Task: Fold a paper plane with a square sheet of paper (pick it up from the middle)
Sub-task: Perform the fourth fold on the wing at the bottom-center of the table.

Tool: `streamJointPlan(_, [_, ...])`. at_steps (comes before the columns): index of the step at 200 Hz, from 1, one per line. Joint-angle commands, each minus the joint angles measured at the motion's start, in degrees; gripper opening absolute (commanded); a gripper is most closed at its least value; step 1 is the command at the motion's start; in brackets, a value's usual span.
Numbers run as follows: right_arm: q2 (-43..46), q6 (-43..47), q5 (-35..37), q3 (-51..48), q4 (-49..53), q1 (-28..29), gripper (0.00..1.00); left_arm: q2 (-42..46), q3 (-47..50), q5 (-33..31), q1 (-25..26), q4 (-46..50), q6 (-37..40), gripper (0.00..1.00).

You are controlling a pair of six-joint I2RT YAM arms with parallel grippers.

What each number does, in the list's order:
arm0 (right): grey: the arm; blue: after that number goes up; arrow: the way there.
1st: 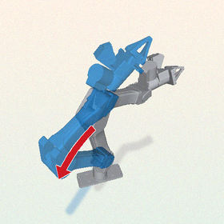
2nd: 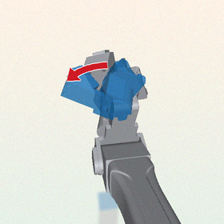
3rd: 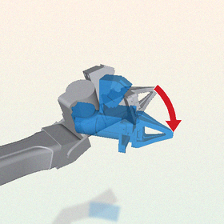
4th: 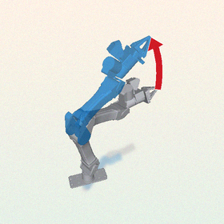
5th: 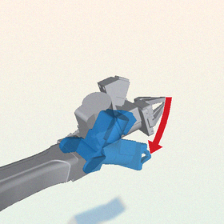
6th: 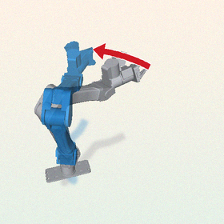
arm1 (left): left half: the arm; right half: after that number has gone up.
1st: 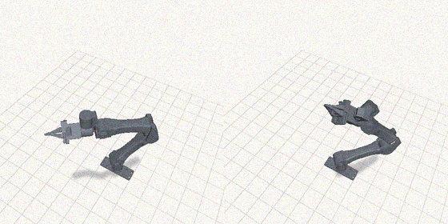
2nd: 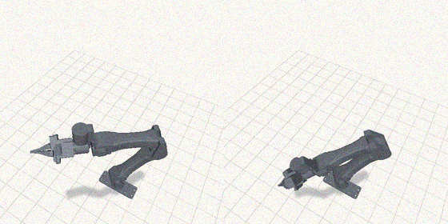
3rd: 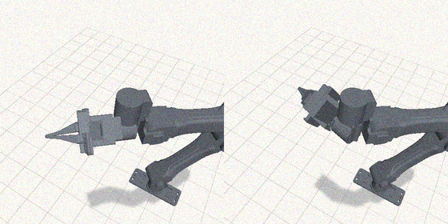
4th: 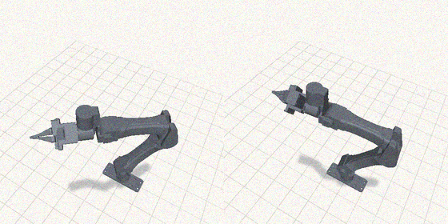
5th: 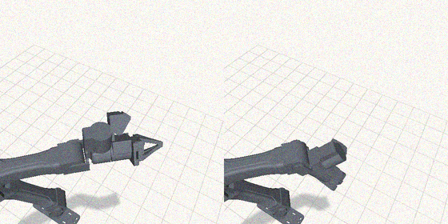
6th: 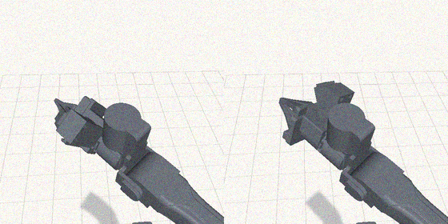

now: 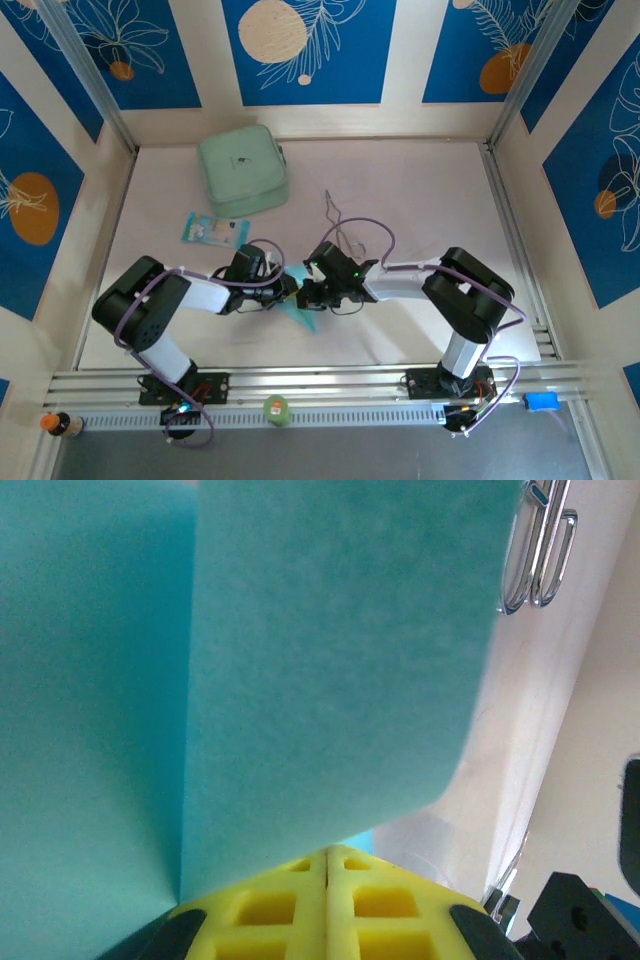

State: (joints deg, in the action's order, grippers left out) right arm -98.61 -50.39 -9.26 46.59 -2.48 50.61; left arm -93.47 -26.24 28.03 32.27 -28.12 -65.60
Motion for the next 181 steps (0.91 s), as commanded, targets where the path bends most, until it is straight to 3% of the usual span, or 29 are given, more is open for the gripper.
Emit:
streamJointPlan(1, [-0.8, -1.0, -1.6, -2.6, -0.8, -0.6, 0.02, 0.1, 1.3, -2.1, 0.0, 3.7, 0.1, 0.0])
streamJointPlan(55, [-1.1, -4.6, -0.9, -8.2, -3.6, -0.3, 0.01, 1.3, 0.0, -2.0, 0.0, 5.2, 1.0, 0.0])
streamJointPlan(98, [-1.0, -4.3, -0.8, -8.2, -3.1, -0.3, 0.01, 8.3, -3.0, -2.1, 0.0, 12.2, 4.4, 0.13])
streamJointPlan(138, [-1.3, -3.8, -1.3, -8.0, -3.5, -0.6, 0.0, 13.7, -2.8, -2.1, 1.5, 20.2, 7.7, 0.03])
streamJointPlan(181, [-1.1, -3.7, -1.2, -8.2, -3.4, -0.9, 0.0, 8.4, -4.1, 0.6, 3.1, 18.3, 7.9, 0.01])
